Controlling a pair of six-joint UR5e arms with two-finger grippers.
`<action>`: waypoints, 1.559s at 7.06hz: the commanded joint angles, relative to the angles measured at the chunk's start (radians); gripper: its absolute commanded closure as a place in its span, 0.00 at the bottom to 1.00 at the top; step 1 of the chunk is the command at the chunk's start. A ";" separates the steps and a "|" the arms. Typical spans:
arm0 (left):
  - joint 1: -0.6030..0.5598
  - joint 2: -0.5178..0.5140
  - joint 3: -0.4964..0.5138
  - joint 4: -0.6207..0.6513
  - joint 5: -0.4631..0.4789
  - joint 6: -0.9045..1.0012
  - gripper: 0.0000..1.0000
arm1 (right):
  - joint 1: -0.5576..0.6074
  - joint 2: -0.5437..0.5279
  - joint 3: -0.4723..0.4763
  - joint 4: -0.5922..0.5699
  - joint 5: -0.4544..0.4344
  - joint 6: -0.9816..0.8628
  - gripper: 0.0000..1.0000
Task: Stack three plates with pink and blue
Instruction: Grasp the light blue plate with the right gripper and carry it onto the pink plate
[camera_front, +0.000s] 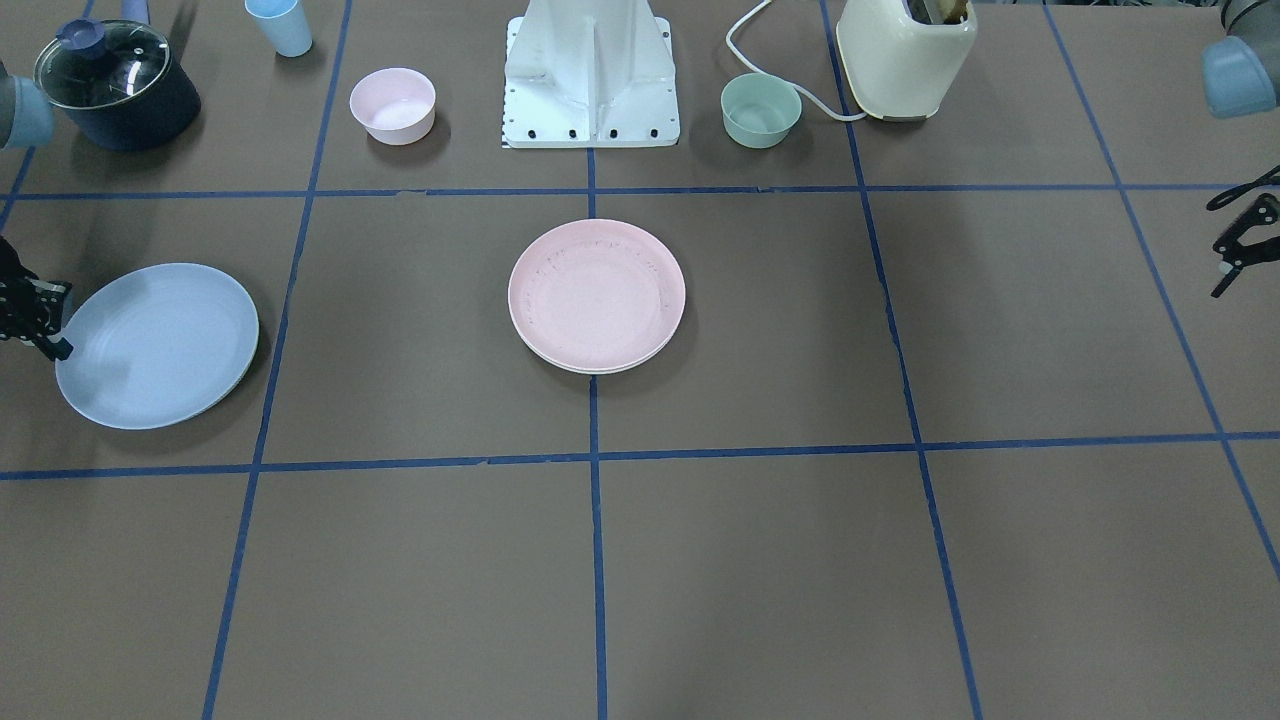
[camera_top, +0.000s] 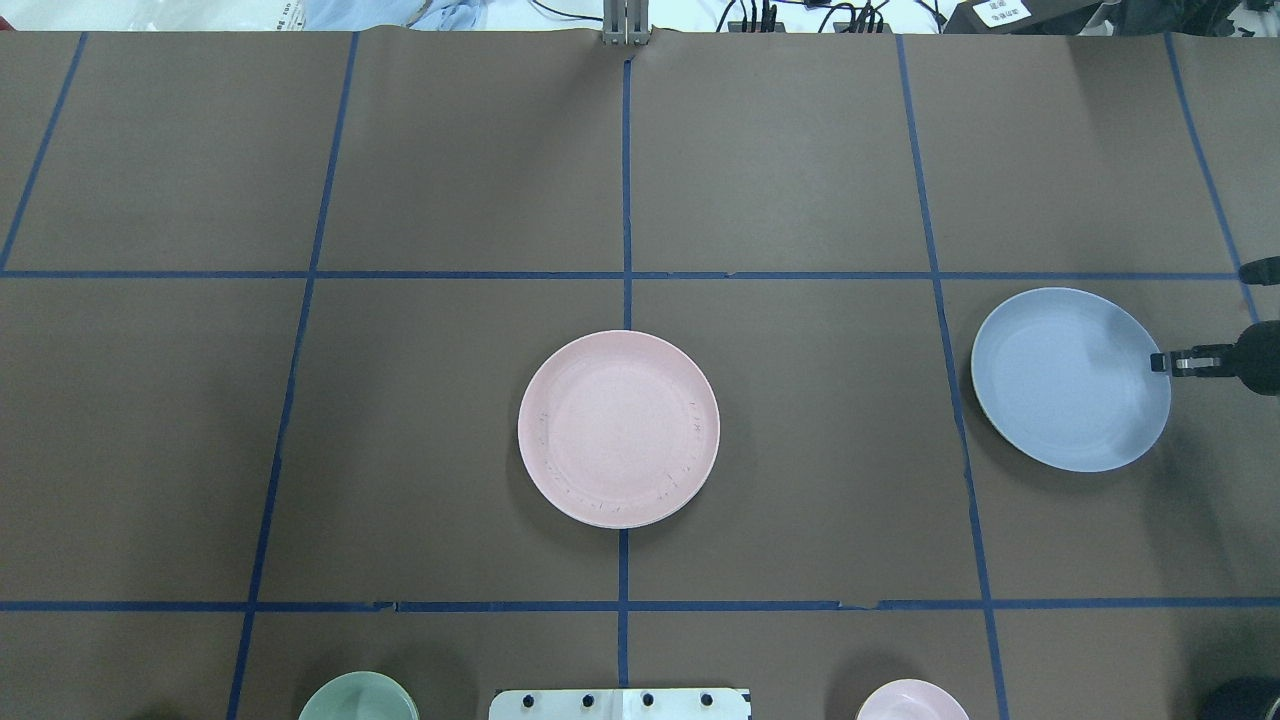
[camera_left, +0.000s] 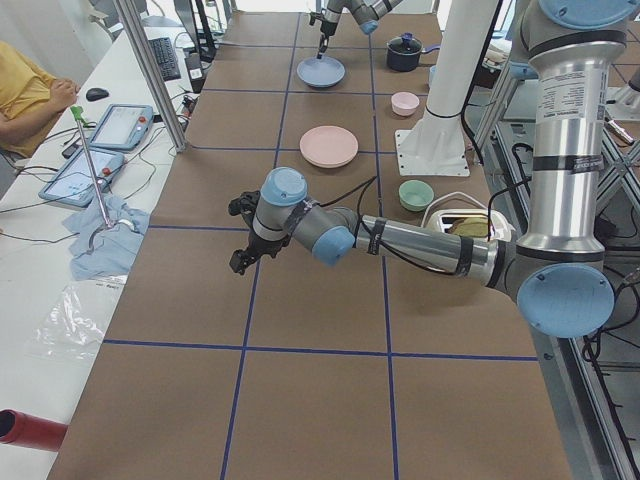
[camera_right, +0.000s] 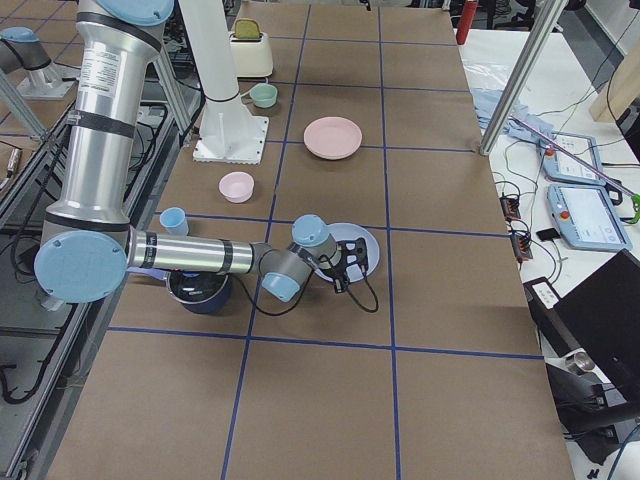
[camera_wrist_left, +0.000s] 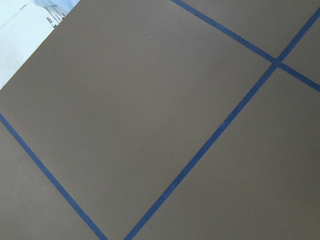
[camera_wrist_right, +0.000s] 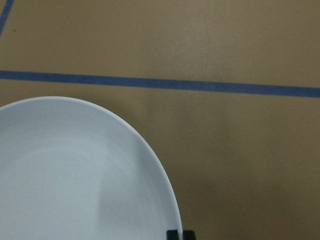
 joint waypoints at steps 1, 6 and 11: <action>-0.104 0.054 0.084 0.008 0.008 -0.002 0.00 | 0.003 0.077 0.002 -0.013 0.031 0.005 1.00; -0.272 0.057 0.108 0.347 -0.052 -0.002 0.00 | -0.050 0.236 0.244 -0.305 0.065 0.247 1.00; -0.272 0.060 0.100 0.343 -0.055 -0.001 0.00 | -0.436 0.560 0.384 -0.847 -0.299 0.517 1.00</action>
